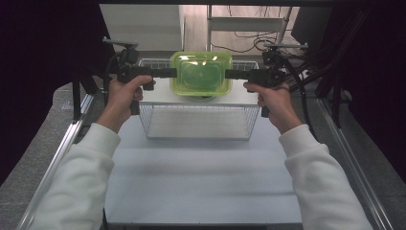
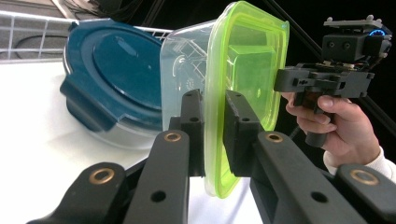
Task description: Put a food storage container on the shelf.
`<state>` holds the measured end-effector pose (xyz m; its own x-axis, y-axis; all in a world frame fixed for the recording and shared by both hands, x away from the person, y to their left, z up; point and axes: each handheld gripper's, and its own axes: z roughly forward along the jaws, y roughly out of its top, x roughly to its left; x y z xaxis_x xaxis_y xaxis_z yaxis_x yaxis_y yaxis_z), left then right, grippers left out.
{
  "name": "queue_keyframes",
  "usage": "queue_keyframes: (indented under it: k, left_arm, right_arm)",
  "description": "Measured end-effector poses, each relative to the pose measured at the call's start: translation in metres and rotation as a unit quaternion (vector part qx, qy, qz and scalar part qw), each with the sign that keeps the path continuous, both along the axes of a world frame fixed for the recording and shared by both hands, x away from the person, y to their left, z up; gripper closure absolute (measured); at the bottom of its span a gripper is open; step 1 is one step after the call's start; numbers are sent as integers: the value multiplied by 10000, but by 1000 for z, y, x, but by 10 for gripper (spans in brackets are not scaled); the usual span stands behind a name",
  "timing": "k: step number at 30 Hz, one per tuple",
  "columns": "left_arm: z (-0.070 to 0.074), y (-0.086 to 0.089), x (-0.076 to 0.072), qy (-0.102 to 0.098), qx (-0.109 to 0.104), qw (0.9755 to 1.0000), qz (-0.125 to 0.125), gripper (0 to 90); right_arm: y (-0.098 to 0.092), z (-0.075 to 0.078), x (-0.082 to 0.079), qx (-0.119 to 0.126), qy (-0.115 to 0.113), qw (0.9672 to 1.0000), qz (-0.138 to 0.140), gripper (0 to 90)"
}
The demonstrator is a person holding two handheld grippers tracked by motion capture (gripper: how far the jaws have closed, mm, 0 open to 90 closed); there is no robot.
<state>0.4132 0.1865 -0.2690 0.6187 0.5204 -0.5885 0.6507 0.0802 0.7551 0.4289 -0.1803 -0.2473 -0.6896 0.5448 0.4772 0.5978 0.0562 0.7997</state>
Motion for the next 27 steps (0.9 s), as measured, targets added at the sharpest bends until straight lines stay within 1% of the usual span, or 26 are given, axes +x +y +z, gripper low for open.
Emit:
queue_keyframes:
  k: [3,5,9,14,19,20,22,23,24,27]
  left_arm:
    - [3,-1,7,53,-53,10000,14,799]
    - [4,-1,13,93,-57,9999,-7,800]
    - [5,-2,23,182,-86,9998,37,801]
    - [1,0,31,343,-136,9992,127,806]
    - [-5,0,39,514,-133,9985,155,806]
    - [-6,0,41,530,-186,9983,158,805]
    - [-7,0,43,547,-208,9981,175,805]
    - [-7,0,44,579,-251,9978,189,804]
    - [-8,1,46,626,-319,9973,197,803]
    - [-11,2,52,767,-536,9954,202,797]
  right_arm:
    - [-1,4,6,2,13,10000,-26,783]
    - [-2,6,10,21,59,10000,-37,783]
    - [-3,9,19,16,124,9999,-71,788]
    - [-2,10,28,118,234,9996,-106,791]
    - [0,6,38,59,423,9990,-149,792]
    - [1,5,41,55,454,9988,-160,792]
    - [0,4,44,89,501,9985,-193,792]
    - [0,3,46,90,524,9984,-206,790]
    - [0,2,48,90,566,9981,-232,787]
    - [1,-1,56,98,792,9964,-300,773]
